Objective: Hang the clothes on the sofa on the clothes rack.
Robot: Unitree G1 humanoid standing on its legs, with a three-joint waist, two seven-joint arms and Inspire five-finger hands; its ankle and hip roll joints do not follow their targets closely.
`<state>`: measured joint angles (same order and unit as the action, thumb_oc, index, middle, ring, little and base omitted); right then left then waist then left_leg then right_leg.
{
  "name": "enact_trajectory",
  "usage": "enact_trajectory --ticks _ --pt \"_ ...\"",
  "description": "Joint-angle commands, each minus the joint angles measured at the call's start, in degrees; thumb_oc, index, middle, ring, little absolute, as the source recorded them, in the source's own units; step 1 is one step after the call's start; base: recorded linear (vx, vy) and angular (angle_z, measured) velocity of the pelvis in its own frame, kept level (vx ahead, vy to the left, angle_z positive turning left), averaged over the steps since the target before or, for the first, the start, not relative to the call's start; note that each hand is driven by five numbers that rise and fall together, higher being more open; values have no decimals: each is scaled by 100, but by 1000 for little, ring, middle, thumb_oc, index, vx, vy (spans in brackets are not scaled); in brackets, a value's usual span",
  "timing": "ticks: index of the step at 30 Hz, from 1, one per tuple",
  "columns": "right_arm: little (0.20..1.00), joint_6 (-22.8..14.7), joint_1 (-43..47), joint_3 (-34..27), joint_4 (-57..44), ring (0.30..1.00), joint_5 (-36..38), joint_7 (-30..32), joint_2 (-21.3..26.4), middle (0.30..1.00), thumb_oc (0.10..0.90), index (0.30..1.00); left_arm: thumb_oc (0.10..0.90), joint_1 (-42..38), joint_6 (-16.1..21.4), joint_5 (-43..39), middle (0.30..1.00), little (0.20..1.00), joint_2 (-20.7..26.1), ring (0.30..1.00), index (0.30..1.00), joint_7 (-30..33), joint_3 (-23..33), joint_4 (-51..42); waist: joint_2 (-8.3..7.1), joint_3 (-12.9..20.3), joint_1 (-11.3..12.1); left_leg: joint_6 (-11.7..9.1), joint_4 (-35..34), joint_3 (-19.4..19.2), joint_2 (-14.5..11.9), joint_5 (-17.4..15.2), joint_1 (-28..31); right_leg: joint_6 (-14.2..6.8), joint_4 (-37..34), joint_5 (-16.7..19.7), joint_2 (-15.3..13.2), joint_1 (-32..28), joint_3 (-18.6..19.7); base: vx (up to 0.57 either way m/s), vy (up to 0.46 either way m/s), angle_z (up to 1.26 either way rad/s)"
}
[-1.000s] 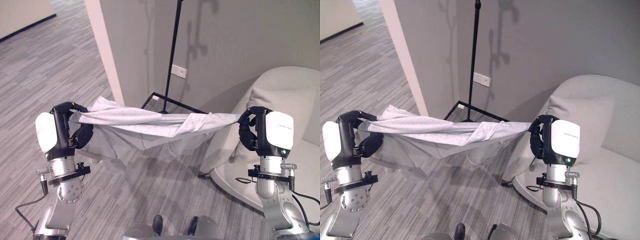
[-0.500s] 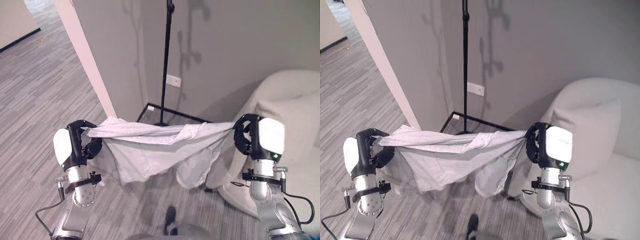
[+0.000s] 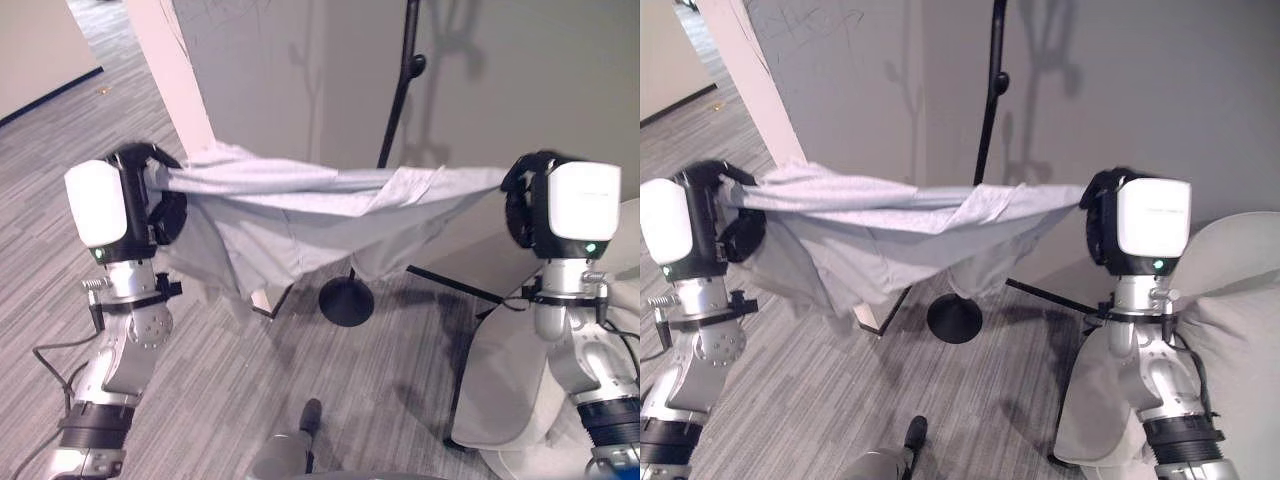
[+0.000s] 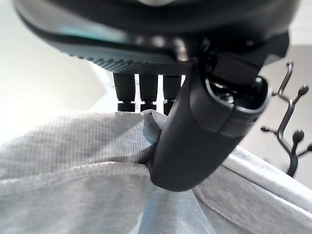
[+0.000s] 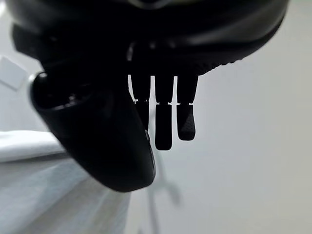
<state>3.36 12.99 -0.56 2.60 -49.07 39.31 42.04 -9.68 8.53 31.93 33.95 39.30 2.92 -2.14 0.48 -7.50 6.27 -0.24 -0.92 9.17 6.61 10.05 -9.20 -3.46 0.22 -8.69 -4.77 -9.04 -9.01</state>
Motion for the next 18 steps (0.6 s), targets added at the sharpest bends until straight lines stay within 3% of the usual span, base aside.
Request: enact_trajectory --ticks 1,4,5,6,7,9,11,14,15,16,17,18 --pt "300 1292 554 -1111 733 300 37 744 754 300 400 300 400 -447 51 -141 300 300 387 300 300 573 903 -454 -193 617 243 218 -5 386 219 -863 181 288 -346 272 536 -185 120 644 220 -16" --pt "300 1441 649 -1213 819 300 -68 700 798 300 400 300 400 -583 106 -235 300 300 436 300 300 482 921 -595 -310 721 314 363 123 287 277 -1041 435 144 430 144 311 -158 65 393 174 -23" --pt "300 1628 957 -1056 838 300 -196 629 813 300 400 300 400 -829 83 -400 300 300 469 300 300 516 889 -679 -297 627 341 523 181 168 271 -1153 696 -104 1882 836 14 312 -33 222 232 -41" --pt "300 1716 1139 -991 771 300 -285 595 794 300 400 300 400 -945 64 -486 300 300 425 300 300 555 848 -740 -223 492 250 659 198 101 224 -1190 861 -132 2707 1228 -100 723 -42 253 301 -69" --pt "300 1760 1299 -962 697 300 -329 611 783 300 400 300 400 -1084 45 -536 300 300 380 300 300 543 817 -776 -198 379 242 732 206 -9 241 -1264 938 -157 3486 1208 -259 1106 22 136 231 -54" --pt "300 1853 1381 -996 596 300 -442 674 752 300 400 300 400 -1302 28 -554 300 300 292 300 300 501 701 -822 -144 352 245 799 198 -192 185 -1400 1105 -74 3922 979 -731 1393 -357 166 153 -35" --pt "300 1961 1362 -1109 552 300 -514 667 760 300 400 300 400 -1390 44 -508 300 300 208 300 300 428 600 -871 -148 358 226 762 100 -201 95 -1450 1243 -56 3494 693 -895 1554 -472 164 -24 -44" --pt "300 2010 1324 -1292 428 300 -497 701 823 300 400 300 400 -1484 148 -463 300 300 180 300 300 263 404 -997 -87 379 151 629 -40 -87 -110 -1432 1278 -94 1957 676 -681 1485 -141 126 -134 -17" --pt "300 2009 1320 -1303 430 300 -493 704 825 300 400 300 400 -1495 149 -464 300 300 181 300 300 260 398 -995 -72 384 166 629 -46 -99 -131 -1411 1268 -83 1842 746 -650 1446 -156 124 -178 3" --pt "300 2077 1226 -1413 452 300 -545 761 940 300 400 300 400 -1578 172 -374 300 300 219 300 300 242 322 -1001 -63 386 83 571 -169 -11 -224 -1404 1310 -203 874 1217 -630 1442 280 161 -196 -3" --pt "300 2056 1230 -1293 523 300 -597 766 995 300 400 300 400 -1687 117 -211 300 300 261 300 300 299 188 -927 -90 412 99 539 -263 -24 -283 -1384 1379 -287 491 1561 -588 1414 445 264 -298 8" --pt "300 2057 1205 -1363 599 300 -558 724 1085 300 400 300 400 -1742 102 -100 300 300 344 300 300 341 250 -905 -153 488 132 491 -380 -61 -303 -1375 1421 -330 51 1555 -507 1237 560 300 -270 18"
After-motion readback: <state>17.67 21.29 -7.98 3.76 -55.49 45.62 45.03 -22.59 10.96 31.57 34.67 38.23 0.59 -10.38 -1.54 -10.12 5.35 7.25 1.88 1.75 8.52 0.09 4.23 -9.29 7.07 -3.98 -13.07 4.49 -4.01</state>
